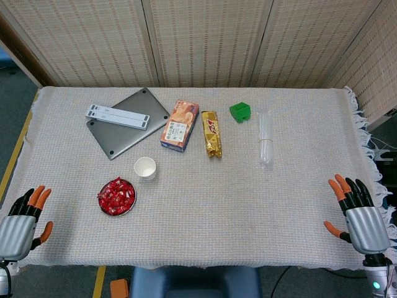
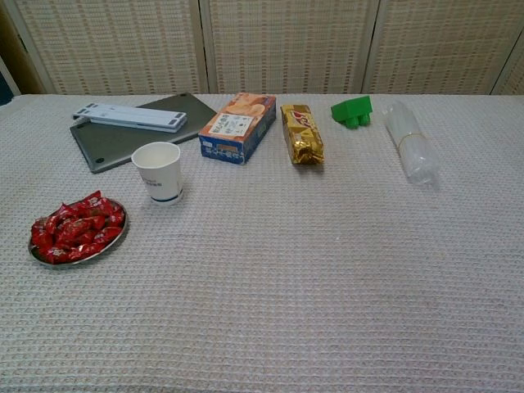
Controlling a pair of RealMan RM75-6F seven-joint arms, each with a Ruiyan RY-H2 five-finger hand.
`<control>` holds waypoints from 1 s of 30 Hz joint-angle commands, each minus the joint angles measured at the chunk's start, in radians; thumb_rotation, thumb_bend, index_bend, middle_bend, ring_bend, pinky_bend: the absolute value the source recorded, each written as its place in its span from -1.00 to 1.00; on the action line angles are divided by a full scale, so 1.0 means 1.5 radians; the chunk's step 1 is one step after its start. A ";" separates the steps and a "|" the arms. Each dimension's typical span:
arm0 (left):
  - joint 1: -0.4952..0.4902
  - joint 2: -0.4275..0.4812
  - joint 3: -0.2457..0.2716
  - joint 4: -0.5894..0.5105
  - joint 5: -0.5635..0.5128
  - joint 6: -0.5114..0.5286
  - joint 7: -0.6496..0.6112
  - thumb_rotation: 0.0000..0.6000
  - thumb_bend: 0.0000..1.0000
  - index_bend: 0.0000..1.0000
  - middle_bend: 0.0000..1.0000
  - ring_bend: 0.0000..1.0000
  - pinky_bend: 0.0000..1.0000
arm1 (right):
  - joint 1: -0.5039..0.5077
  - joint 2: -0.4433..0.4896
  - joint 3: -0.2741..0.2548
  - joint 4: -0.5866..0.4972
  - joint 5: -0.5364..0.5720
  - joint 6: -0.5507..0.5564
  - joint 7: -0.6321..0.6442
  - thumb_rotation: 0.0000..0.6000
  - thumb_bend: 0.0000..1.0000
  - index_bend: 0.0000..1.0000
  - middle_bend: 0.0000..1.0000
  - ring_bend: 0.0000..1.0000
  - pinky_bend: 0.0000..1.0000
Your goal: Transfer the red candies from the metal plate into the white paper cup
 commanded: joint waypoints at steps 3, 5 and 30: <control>0.003 -0.005 0.005 -0.003 0.009 0.004 0.008 1.00 -0.13 -1.00 -1.00 -1.00 -0.61 | 0.000 0.001 0.001 -0.003 0.005 -0.006 -0.005 1.00 -0.88 -1.00 -1.00 -1.00 -1.00; -0.001 -0.007 0.011 -0.009 0.019 -0.003 0.000 1.00 -0.13 -1.00 -1.00 -1.00 -0.41 | 0.000 0.001 0.000 -0.004 0.008 -0.009 -0.010 1.00 -0.88 -1.00 -1.00 -1.00 -1.00; -0.164 -0.128 -0.027 -0.005 -0.043 -0.242 0.175 1.00 -0.14 -1.00 -0.96 -0.81 0.32 | 0.018 0.024 0.002 -0.025 0.063 -0.085 -0.022 1.00 -0.88 -1.00 -1.00 -1.00 -1.00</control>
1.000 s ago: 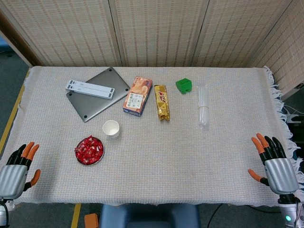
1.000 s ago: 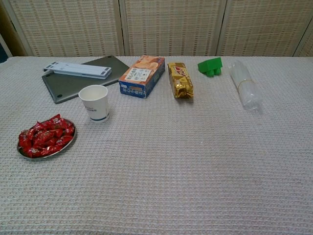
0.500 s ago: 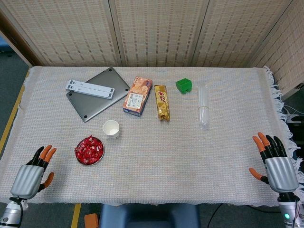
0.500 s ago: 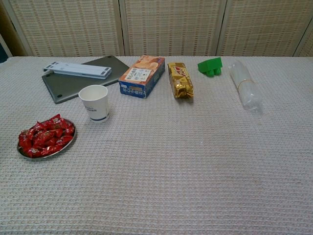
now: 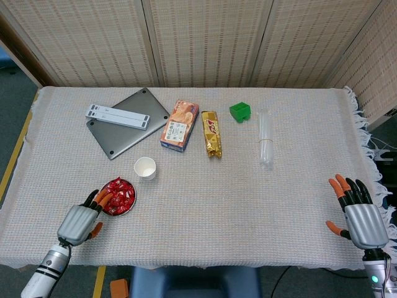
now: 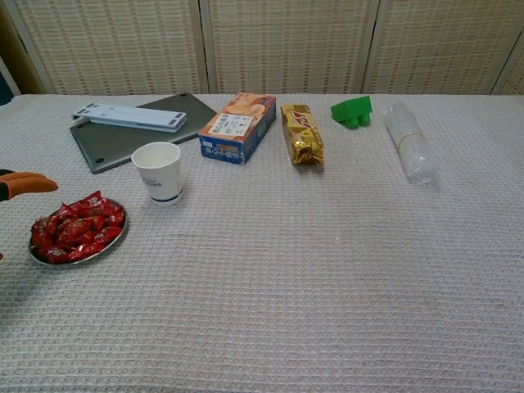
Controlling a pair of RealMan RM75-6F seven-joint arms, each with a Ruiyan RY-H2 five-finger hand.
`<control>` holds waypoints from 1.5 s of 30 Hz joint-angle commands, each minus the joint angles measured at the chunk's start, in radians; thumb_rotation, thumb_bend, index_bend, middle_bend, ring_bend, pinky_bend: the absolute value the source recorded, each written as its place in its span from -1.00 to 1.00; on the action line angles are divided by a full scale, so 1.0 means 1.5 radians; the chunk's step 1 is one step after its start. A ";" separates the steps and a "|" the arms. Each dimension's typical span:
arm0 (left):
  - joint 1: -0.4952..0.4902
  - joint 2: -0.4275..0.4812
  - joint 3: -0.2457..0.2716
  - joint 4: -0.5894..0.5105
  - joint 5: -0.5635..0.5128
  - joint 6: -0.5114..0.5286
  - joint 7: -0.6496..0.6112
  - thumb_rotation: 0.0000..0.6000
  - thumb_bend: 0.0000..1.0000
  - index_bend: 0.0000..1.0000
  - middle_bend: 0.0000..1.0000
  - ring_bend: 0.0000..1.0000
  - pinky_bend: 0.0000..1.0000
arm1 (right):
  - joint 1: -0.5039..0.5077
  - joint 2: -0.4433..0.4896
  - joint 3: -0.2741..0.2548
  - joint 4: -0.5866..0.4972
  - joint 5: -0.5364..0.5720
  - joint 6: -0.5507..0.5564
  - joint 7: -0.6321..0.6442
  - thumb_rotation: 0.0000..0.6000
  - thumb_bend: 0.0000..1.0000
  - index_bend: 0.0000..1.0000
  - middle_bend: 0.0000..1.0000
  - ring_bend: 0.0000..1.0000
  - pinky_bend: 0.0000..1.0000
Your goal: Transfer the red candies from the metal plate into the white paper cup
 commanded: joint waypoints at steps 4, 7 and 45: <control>-0.029 -0.093 -0.017 0.127 0.035 0.032 -0.019 1.00 -0.14 -1.00 -0.88 -0.73 0.48 | 0.000 0.023 -0.006 -0.018 -0.003 -0.004 0.023 1.00 -0.88 -1.00 -1.00 -1.00 -1.00; -0.042 -0.107 -0.021 0.150 0.021 0.012 -0.010 1.00 -0.14 -1.00 -0.86 -0.70 0.55 | -0.004 0.025 -0.006 -0.015 -0.004 0.003 0.027 1.00 -0.88 -1.00 -1.00 -1.00 -1.00; -0.097 -0.223 -0.006 0.319 0.002 0.009 0.031 1.00 -0.04 0.12 0.02 -0.02 0.91 | -0.004 0.028 -0.003 -0.020 0.008 -0.004 0.027 1.00 -0.88 -1.00 -1.00 -1.00 -1.00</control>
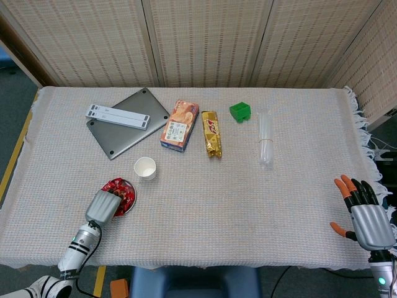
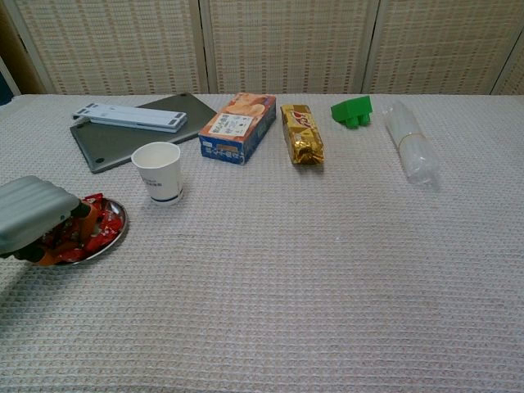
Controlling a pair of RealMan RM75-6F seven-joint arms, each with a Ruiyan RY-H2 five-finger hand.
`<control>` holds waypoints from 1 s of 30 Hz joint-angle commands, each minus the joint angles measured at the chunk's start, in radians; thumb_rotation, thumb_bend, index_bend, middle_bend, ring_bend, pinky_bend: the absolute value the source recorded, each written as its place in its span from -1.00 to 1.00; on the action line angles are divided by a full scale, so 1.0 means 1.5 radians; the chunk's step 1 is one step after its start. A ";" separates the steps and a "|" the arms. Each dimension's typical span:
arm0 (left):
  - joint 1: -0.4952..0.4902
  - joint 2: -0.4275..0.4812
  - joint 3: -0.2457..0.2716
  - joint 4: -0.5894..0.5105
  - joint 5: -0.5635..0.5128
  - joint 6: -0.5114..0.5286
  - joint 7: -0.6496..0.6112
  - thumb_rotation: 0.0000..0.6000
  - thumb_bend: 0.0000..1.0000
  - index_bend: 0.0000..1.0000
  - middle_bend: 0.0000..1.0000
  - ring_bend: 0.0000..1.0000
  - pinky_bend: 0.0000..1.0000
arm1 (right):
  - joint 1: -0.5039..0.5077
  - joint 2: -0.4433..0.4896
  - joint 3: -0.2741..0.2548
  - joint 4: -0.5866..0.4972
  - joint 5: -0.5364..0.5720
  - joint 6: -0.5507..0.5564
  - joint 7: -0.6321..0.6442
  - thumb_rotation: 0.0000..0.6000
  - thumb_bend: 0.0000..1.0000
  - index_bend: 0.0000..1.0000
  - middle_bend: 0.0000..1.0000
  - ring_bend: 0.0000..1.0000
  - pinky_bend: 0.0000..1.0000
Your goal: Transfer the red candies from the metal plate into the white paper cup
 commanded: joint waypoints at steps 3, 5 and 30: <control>-0.001 0.000 -0.001 0.006 0.011 0.019 -0.028 1.00 0.05 0.19 0.09 0.04 0.93 | 0.004 -0.001 -0.002 -0.001 0.001 -0.009 -0.004 1.00 -0.88 -1.00 -1.00 -1.00 -1.00; -0.002 0.000 -0.001 0.010 0.019 0.028 -0.042 1.00 0.14 0.26 0.18 0.08 0.94 | 0.005 -0.001 -0.003 -0.002 0.000 -0.011 -0.006 1.00 -0.88 -1.00 -1.00 -1.00 -1.00; -0.117 0.006 -0.108 -0.036 0.023 0.030 -0.059 1.00 0.41 0.45 0.46 0.32 1.00 | 0.004 0.002 0.004 -0.004 0.013 -0.008 -0.002 1.00 -0.87 -1.00 -1.00 -1.00 -1.00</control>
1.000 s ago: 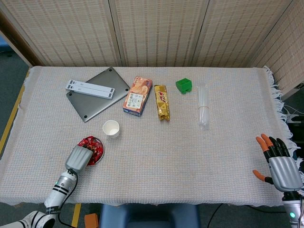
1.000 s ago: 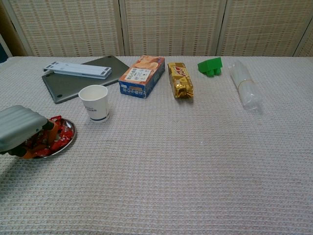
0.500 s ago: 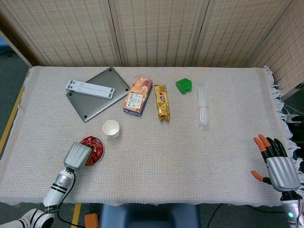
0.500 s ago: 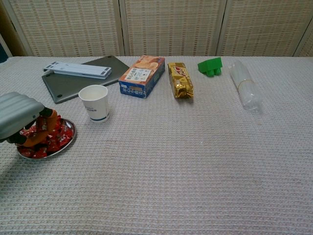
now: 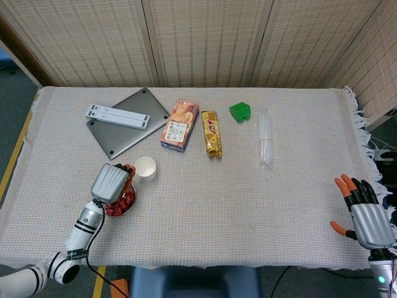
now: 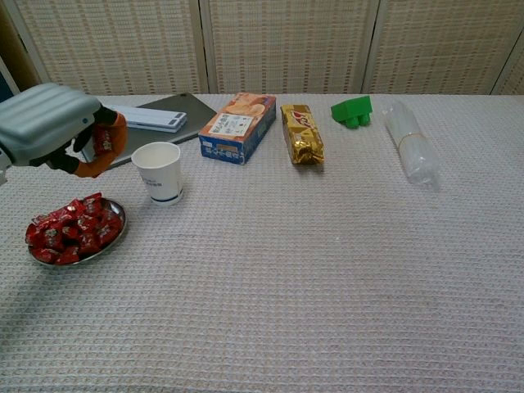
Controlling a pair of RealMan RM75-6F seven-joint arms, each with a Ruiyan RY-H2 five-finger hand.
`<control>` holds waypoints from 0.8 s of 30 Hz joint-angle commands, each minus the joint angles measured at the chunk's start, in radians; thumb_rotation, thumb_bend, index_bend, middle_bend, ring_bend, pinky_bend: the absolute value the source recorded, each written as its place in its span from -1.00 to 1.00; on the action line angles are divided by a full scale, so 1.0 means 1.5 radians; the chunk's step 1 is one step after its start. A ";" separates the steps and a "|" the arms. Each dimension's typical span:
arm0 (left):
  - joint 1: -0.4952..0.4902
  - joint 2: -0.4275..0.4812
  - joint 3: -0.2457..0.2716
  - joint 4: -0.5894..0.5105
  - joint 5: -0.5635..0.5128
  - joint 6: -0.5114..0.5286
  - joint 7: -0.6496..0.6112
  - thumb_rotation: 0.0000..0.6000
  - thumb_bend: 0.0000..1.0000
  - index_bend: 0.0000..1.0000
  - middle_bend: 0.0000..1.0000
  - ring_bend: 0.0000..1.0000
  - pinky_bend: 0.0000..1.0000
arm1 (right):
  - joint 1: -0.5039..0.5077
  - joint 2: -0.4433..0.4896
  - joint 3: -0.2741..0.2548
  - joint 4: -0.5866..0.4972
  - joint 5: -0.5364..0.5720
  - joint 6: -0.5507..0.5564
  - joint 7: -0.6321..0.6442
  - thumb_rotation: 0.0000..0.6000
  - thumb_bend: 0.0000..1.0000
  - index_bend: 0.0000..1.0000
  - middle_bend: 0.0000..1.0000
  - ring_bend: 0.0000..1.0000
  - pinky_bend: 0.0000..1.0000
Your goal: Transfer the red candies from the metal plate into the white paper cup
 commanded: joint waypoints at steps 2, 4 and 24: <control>-0.039 -0.027 -0.027 0.010 -0.017 -0.029 0.020 1.00 0.41 0.45 0.46 0.32 1.00 | -0.001 0.001 0.003 -0.003 0.009 0.001 -0.003 1.00 -0.88 -1.00 -1.00 -1.00 -1.00; -0.052 -0.037 -0.033 0.016 -0.025 -0.039 0.022 1.00 0.40 0.45 0.46 0.32 1.00 | -0.003 0.002 0.007 -0.005 0.016 0.003 -0.003 1.00 -0.88 -1.00 -1.00 -1.00 -1.00; -0.123 -0.114 -0.015 0.170 -0.030 -0.075 -0.002 1.00 0.17 -0.02 0.27 0.22 0.92 | -0.008 0.010 0.015 -0.005 0.032 0.010 0.005 1.00 -0.88 -1.00 -1.00 -1.00 -1.00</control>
